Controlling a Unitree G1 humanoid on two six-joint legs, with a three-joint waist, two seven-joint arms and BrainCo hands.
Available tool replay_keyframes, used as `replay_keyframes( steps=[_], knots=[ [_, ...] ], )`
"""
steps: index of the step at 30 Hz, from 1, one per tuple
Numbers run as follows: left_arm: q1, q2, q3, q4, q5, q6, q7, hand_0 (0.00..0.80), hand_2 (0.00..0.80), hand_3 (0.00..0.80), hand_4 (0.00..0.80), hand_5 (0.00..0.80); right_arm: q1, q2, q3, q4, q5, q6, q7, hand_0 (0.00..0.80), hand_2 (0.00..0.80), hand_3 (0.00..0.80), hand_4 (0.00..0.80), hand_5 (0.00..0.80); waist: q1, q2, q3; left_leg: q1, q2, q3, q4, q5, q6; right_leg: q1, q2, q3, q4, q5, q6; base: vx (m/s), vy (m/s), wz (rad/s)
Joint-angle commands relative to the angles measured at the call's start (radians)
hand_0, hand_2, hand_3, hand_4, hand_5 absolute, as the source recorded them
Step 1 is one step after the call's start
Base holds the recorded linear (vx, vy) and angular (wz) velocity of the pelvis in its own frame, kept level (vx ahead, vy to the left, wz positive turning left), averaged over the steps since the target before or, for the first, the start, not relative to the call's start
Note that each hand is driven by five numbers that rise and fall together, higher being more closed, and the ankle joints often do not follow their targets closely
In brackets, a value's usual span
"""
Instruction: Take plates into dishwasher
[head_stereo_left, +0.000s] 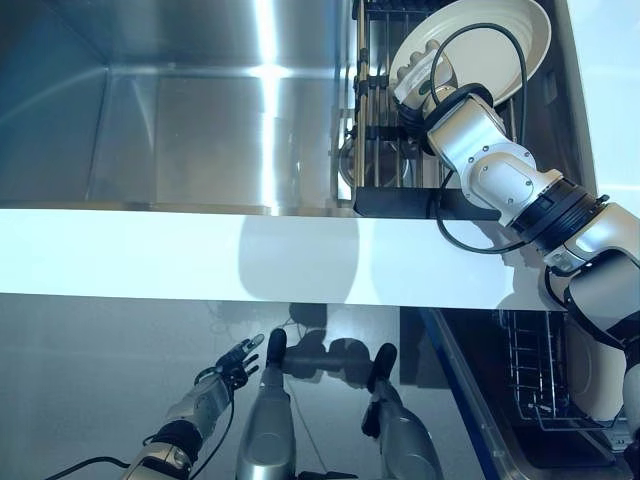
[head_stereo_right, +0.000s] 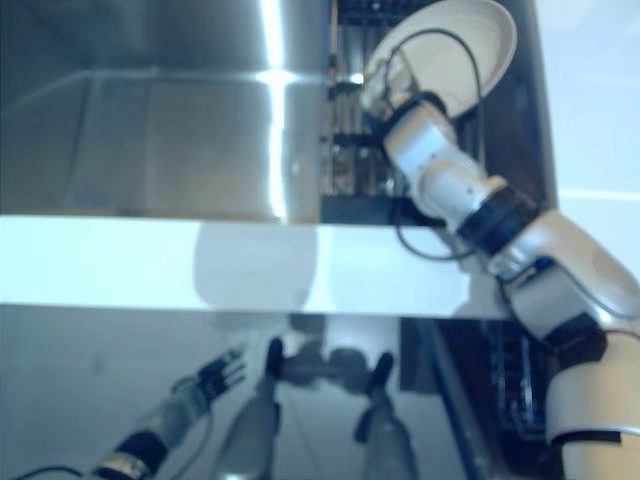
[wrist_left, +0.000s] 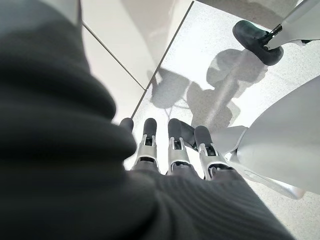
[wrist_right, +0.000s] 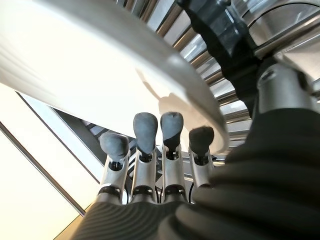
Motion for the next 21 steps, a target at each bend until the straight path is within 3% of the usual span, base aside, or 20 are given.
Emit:
replay_keyframes(
  steps=[1,21],
  knots=[
    [-0.030,0.001,-0.020,-0.006,-0.005,-0.003,-0.003,0.000,0.000,0.000,0.000,0.000,-0.088,-0.104,0.039,0.084,-0.018,0.026,-0.044,0.800,0.800,0.800,0.800,0.800,0.002,-0.028,0.005,-0.017,-0.081,0.069,-0.030,0.046,0.072,-0.002,-0.033,0.032,-0.002,0.026,0.068,0.000,0.000,0.00],
    [0.052,0.021,0.018,0.007,0.076,0.012,-0.042,0.000,0.000,0.000,0.000,0.000,-0.104,-0.177,-0.032,0.008,0.513,0.079,-0.218,0.800,0.800,0.800,0.800,0.800,-0.015,-0.052,-0.137,0.091,-0.072,0.065,-0.030,-0.001,0.073,0.101,-0.029,0.052,-0.002,-0.008,0.065,0.024,-0.009,-0.04]
  ],
)
